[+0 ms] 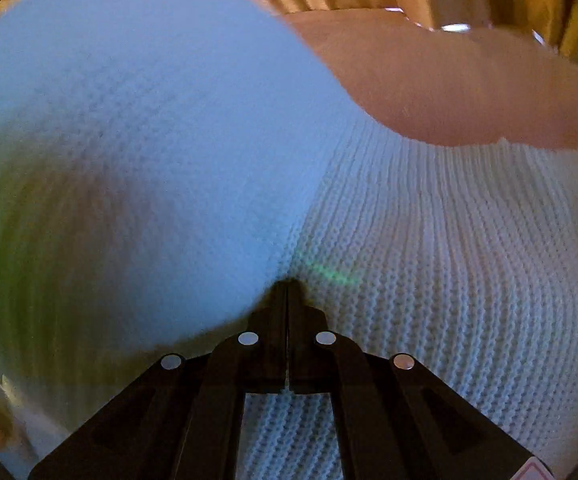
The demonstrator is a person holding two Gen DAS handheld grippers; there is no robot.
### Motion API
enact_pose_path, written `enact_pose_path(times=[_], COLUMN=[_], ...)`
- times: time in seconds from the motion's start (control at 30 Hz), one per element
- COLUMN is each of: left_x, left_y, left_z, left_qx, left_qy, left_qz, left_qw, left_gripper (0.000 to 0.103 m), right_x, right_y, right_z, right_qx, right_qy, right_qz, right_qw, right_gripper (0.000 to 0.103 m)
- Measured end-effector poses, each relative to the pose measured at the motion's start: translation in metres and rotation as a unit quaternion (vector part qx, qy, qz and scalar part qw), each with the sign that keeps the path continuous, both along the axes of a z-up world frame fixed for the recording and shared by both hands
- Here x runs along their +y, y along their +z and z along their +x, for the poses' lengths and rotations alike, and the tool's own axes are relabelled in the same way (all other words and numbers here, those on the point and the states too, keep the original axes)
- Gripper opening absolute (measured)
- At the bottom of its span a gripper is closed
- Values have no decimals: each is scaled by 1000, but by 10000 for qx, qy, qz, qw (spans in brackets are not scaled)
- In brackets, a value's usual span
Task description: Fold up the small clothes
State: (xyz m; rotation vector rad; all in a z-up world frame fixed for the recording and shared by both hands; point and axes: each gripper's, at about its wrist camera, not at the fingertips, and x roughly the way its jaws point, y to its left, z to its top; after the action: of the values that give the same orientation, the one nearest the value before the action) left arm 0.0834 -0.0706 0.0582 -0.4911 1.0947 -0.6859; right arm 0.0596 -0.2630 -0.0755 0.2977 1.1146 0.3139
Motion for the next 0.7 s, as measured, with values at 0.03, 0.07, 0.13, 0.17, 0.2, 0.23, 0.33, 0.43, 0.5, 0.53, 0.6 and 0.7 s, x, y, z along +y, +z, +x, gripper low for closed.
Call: enact_pose_path(times=[0.03, 0.07, 0.13, 0.17, 0.2, 0.23, 0.33, 0.43, 0.5, 0.53, 0.6, 0.7], left_x=[-15, -33, -67, -78, -90, -108, -149, -193, -222, -235, -249, -247], left_y=[1, 0, -4, -4, -4, -5, -18, -42, -63, -77, -94, -77], left_z=[-4, -8, -13, -16, -19, -24, -36, -42, -48, -52, -57, -76], left_qx=[-24, -15, 76, 72, 43, 10, 115, 75, 40, 45, 85, -318], left_qy=[-73, -148, -289, -310, -328, -329, -246, -113, -115, -87, -15, 7], left_qz=[63, 132, 159, 209, 277, 392, 661, 1164, 1646, 1886, 2065, 1893], left_qw=[10000, 9998, 9994, 9993, 9991, 9987, 9974, 9931, 9863, 9820, 9784, 9814], left_gripper=[20, 20, 20, 20, 20, 20, 20, 20, 27, 30, 38, 58], right_x=[-9, -19, -46, -61, -75, -97, -157, -208, -227, -234, -235, -239], right_y=[-1, 0, 11, 20, 28, 39, 60, 66, 66, 66, 64, 71], right_z=[-1, -4, -16, -25, -33, -47, -87, -120, -134, -141, -147, -157], right_qx=[50, 127, 147, 60, -31, -147, -354, -402, -415, -410, -444, -612], right_qy=[-62, -130, -430, -586, -737, -988, -1658, -2168, -2332, -2372, -2402, -2334], right_qz=[253, 474, 576, 396, 192, 7, -216, 14, 16, -34, -129, -194], right_qw=[9996, 9987, 9973, 9975, 9971, 9950, 9853, 9754, 9715, 9706, 9696, 9702], right_gripper=[0, 0, 0, 4, 10, 10, 11, 13, 14, 16, 28, 34])
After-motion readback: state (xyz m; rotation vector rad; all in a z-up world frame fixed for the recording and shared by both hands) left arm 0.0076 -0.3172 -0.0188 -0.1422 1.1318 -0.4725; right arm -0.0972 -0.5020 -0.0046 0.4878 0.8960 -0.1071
